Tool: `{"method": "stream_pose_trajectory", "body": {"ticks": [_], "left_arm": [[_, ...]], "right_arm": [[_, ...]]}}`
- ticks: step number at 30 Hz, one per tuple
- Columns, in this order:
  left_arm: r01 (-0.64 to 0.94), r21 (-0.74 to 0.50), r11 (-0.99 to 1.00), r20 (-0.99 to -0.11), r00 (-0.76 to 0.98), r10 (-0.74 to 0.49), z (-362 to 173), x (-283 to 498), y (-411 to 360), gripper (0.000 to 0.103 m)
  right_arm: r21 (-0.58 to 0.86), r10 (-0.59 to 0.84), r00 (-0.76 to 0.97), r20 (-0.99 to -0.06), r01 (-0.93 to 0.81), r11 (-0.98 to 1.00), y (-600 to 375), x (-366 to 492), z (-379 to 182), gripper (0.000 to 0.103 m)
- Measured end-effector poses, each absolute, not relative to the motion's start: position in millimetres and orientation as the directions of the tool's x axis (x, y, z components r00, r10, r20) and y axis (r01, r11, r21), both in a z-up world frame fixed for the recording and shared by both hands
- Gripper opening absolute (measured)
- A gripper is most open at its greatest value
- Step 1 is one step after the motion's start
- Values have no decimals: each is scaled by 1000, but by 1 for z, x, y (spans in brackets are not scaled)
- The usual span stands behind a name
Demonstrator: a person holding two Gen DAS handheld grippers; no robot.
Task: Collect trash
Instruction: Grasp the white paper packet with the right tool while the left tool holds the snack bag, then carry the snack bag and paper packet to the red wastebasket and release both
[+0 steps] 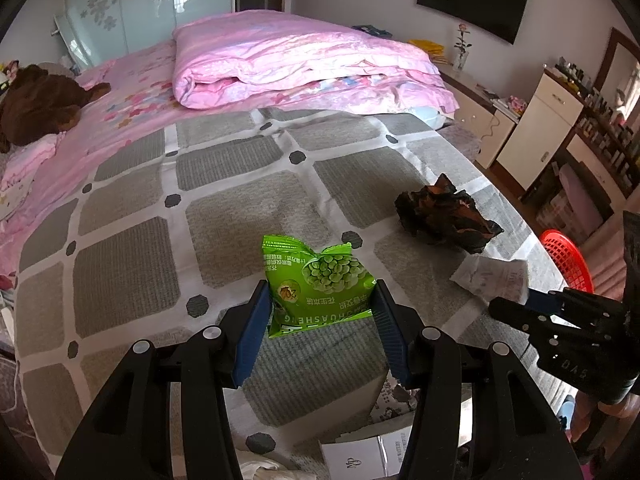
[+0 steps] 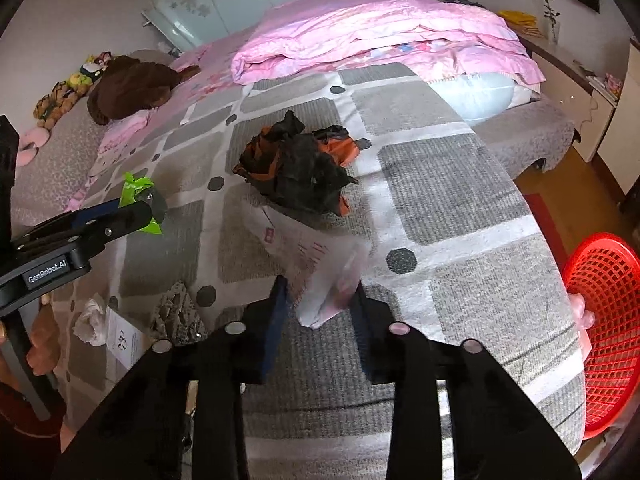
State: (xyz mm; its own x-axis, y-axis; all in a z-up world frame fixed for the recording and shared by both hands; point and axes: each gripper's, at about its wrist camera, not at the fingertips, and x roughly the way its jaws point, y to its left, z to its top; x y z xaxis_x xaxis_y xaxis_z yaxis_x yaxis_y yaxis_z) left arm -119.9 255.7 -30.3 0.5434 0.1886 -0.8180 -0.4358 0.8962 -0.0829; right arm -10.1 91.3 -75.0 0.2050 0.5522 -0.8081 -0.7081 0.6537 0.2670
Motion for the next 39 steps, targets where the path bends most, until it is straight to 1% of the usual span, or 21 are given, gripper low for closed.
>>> {"method": "stream_pose_trajectory", "body": {"ticks": [13, 20, 32, 39], "left_arm": [[-404, -64, 912, -802, 565, 194, -15, -120, 233, 49], [-366, -57, 929, -791, 584, 182, -6, -114, 214, 49], [-265, -50, 963, -776, 617, 129, 6, -86, 171, 49], [-188, -102, 977, -757, 651, 46, 16, -70, 143, 49]], "right_arm": [[270, 574, 262, -776, -685, 677, 56, -19, -56, 27], [280, 570, 310, -761, -635, 720, 24, -15, -48, 27], [252, 513, 437, -739, -526, 812, -36, 6, -34, 27], [261, 489, 488, -723, -463, 847, -69, 15, -25, 27]]}}
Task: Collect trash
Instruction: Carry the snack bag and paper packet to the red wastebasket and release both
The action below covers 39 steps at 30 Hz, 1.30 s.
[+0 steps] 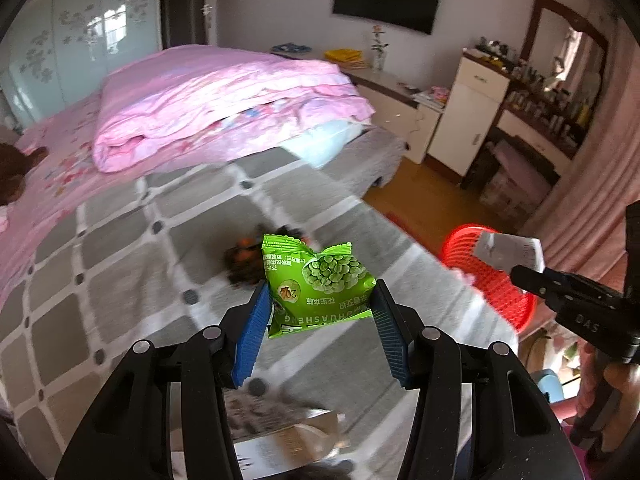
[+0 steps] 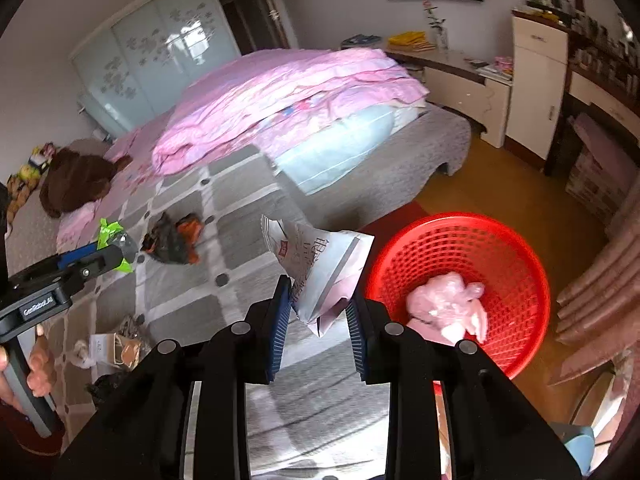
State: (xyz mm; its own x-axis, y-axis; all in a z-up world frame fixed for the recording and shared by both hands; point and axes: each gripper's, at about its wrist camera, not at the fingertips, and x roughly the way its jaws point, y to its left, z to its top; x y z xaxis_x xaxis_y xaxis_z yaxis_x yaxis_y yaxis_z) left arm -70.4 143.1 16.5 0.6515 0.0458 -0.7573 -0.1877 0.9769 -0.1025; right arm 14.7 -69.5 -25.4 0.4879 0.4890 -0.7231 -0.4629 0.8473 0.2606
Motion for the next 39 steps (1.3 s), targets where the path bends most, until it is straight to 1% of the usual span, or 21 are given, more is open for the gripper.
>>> {"method": "stream_pose_trajectory", "body": {"ticks": [9, 22, 32, 39], "left_arm": [[-108, -90, 990, -757, 654, 2, 15, -38, 103, 49], [20, -83, 996, -780, 620, -78, -1, 12, 38, 49], [110, -87, 990, -796, 590, -135, -19, 40, -3, 49], [149, -83, 985, -815, 559, -153, -36, 58, -22, 50]], "right_arm": [[264, 440, 542, -716, -373, 889, -105, 24, -25, 27], [248, 342, 590, -732, -237, 939, -155, 35, -35, 27], [243, 289, 573, -767, -158, 957, -178, 48, -57, 27], [241, 269, 545, -794, -124, 963, -184, 58, -75, 27]]}}
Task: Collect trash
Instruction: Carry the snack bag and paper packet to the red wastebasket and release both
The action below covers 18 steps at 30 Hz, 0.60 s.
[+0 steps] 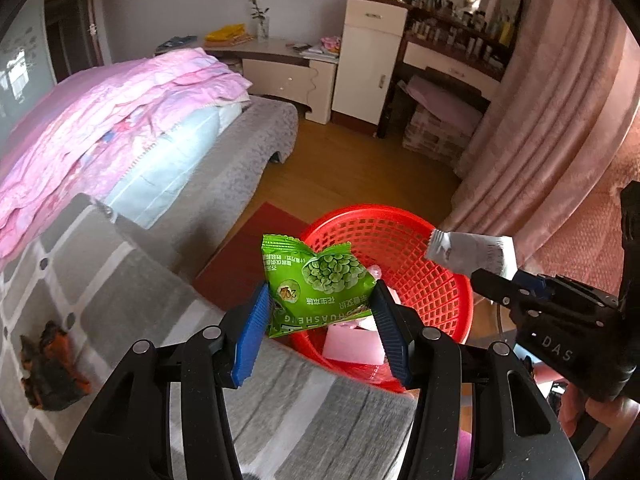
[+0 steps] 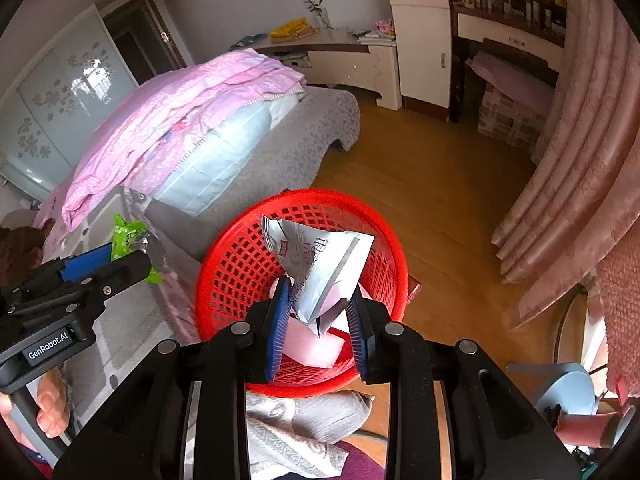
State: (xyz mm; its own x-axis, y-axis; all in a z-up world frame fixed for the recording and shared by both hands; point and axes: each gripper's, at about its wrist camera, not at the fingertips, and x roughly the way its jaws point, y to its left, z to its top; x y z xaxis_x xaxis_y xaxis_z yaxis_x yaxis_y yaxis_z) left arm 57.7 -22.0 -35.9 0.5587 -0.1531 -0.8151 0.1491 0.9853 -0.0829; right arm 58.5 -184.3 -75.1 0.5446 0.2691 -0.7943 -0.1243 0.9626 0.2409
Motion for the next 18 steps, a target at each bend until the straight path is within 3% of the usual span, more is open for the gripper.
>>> {"method": "stream_pose_trajectory", "body": {"ticks": [7, 13, 18], "left_arm": [[179, -81, 980, -837, 522, -165, -50, 70, -35, 51], [172, -85, 981, -837, 523, -164, -52, 70, -34, 66], [152, -77, 985, -835, 531, -148, -51, 70, -30, 74]], "right_arm": [[243, 263, 518, -814, -108, 964, -185, 67, -88, 28], [244, 262, 509, -820, -104, 964, -187, 73, -93, 29], [250, 265, 509, -819, -98, 963, -190, 72, -94, 42]]}}
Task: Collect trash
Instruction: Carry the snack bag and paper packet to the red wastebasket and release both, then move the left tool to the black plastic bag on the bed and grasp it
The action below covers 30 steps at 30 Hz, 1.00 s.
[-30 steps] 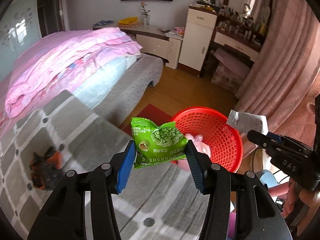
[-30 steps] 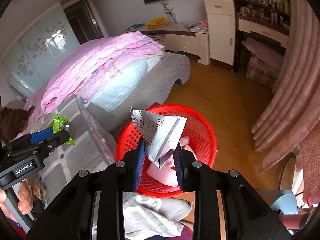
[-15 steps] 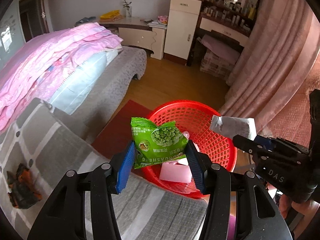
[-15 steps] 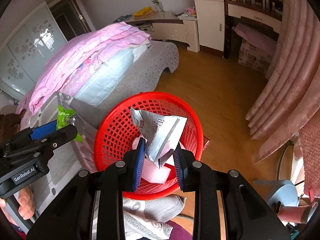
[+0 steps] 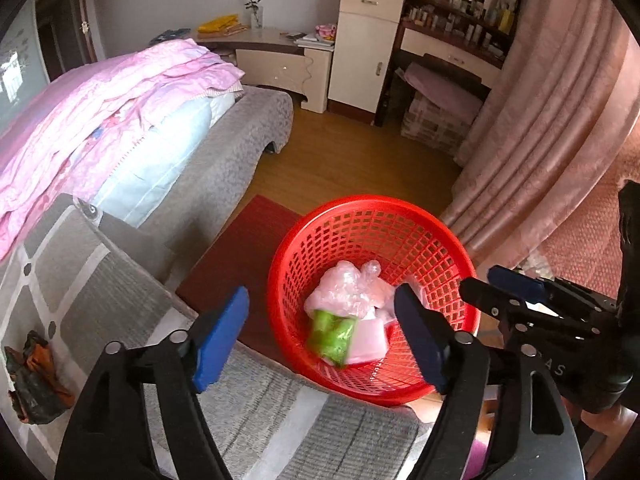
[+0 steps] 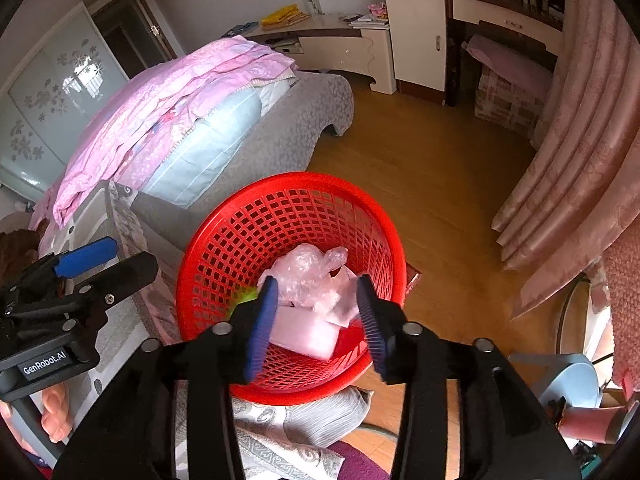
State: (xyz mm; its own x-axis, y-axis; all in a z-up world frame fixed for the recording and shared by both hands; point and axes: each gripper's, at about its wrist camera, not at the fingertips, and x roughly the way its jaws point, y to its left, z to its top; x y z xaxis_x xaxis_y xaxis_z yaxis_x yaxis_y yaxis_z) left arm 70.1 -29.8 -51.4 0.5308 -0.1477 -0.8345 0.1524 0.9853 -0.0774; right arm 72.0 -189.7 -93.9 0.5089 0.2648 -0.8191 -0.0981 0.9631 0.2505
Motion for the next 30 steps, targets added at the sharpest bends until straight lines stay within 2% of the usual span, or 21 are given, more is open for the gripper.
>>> {"method": "stream_pose_trajectory", "body": {"ticks": [8, 13, 30], "left_arm": [[98, -47, 994, -823, 560, -94, -43, 63, -14, 80], [80, -48, 996, -820, 567, -85, -39, 55, -6, 81], [-45, -11, 999, -809, 588, 17, -18, 15, 52, 81]], "right_arm": [[261, 265, 527, -808, -84, 962, -194, 64, -87, 61], [266, 280, 545, -790, -106, 958, -190, 58, -78, 68], [278, 359, 516, -778, -230, 933, -136, 39, -67, 73]]}}
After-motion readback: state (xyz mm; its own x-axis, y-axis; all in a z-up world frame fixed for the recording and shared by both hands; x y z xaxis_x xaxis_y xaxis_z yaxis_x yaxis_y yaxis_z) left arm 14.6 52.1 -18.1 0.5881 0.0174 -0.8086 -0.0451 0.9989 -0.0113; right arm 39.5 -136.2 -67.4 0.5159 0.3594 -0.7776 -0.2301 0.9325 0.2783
